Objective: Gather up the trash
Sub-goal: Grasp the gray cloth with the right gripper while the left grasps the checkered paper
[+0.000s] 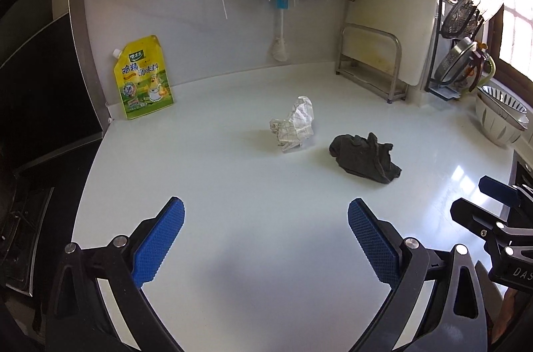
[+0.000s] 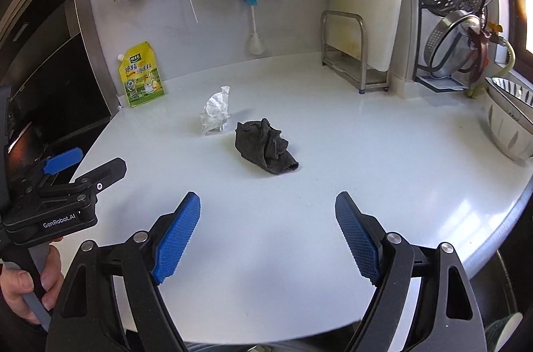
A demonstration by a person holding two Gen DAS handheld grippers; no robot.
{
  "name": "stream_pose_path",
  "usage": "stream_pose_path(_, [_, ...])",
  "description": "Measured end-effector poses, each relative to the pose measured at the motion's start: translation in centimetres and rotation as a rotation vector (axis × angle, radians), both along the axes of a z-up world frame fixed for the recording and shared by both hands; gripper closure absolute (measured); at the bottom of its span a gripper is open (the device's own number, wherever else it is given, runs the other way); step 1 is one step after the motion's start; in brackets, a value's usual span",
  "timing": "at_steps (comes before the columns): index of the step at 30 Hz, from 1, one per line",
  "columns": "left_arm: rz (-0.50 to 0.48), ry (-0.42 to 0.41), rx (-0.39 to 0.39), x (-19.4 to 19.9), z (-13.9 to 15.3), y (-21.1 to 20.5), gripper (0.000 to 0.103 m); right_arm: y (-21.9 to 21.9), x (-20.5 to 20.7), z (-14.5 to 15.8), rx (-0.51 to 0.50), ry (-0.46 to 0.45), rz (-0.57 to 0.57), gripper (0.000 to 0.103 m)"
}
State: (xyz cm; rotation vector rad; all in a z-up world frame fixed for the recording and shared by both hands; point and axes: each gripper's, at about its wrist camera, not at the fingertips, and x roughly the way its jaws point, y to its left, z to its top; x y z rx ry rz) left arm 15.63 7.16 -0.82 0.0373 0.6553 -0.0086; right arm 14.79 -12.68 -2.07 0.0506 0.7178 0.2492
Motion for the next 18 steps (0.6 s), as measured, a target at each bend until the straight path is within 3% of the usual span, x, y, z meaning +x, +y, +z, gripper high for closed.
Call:
stream_pose_path(9, [0.042, 0.039, 0.022, 5.5, -2.1, 1.3, 0.006, 2.1, 7.6, -2.2, -0.018, 0.07, 0.028, 0.023])
stream_pose_path(18, [0.049, 0.062, 0.044, 8.2, -3.5, 1.5, 0.006, 3.5, 12.5, -4.2, -0.057, 0.128, 0.071, 0.023])
